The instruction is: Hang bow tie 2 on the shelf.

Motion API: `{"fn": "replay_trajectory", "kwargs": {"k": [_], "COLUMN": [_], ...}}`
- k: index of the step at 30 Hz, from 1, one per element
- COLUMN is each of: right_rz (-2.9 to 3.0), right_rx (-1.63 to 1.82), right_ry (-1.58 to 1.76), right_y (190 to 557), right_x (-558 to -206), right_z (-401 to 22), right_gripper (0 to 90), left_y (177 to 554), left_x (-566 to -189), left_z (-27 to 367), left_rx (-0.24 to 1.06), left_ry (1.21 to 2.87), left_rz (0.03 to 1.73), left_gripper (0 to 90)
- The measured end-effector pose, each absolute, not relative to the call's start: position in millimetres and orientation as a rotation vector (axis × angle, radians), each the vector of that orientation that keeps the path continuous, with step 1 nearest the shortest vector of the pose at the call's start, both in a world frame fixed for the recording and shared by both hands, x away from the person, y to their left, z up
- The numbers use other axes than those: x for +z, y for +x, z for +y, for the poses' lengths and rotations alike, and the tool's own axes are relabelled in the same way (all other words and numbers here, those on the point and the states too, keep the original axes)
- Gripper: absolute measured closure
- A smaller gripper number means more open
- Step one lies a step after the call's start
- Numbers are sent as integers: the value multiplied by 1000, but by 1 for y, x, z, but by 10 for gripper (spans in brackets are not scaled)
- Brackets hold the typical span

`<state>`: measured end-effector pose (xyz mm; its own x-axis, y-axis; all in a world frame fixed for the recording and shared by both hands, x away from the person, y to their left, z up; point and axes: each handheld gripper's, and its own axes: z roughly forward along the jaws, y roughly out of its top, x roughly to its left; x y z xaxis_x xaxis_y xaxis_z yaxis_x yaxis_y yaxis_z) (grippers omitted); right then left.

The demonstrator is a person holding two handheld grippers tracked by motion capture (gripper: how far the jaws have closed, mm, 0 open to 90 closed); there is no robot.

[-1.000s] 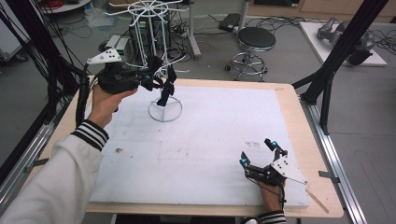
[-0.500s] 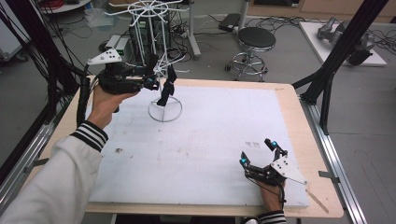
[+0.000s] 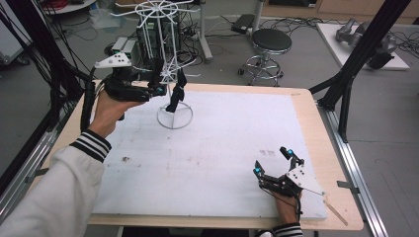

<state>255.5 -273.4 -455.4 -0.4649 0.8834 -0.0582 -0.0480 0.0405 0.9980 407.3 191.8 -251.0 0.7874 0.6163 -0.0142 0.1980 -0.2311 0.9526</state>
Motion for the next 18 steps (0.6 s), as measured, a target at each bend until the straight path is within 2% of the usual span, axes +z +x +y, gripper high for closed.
{"fn": "replay_trajectory", "kwargs": {"k": [18], "right_rz": [1553], "right_rx": [1534], "right_ry": [875], "right_y": [255], "right_x": [-455], "right_z": [-273], "right_gripper": [31], "left_y": [401], "left_x": [-244], "left_z": [173], "left_rx": [599], "left_ry": [2043], "left_rz": [604], "left_gripper": [136]}}
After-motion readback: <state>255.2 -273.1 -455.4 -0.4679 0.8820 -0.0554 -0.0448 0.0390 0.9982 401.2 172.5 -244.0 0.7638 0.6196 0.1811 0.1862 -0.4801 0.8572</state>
